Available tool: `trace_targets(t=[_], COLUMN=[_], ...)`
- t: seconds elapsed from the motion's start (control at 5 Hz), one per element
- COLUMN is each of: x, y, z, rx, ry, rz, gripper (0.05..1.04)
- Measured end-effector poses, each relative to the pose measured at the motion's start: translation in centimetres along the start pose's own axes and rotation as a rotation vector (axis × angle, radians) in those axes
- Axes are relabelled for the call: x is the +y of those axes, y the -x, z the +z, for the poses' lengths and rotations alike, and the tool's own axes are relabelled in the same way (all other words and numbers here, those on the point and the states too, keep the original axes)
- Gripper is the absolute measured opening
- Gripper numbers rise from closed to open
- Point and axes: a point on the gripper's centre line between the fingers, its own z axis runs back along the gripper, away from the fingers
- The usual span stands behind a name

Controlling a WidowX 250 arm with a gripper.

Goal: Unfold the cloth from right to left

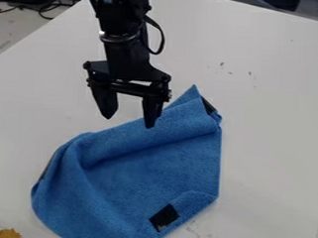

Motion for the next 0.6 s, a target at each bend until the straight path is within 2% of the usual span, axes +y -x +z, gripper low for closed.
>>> trace_targets(t=[0.2,0.4,0.6], x=[0.0,0.9,1.6], y=[0.2,-1.0,-3.3], z=[-0.6,-1.0,-2.6], rx=[0.027,0.039,0.003], ry=[0.003,0.016,0.052], rz=[0.0,-0.021,-0.071], gripper=[1.001,1.001,1.001])
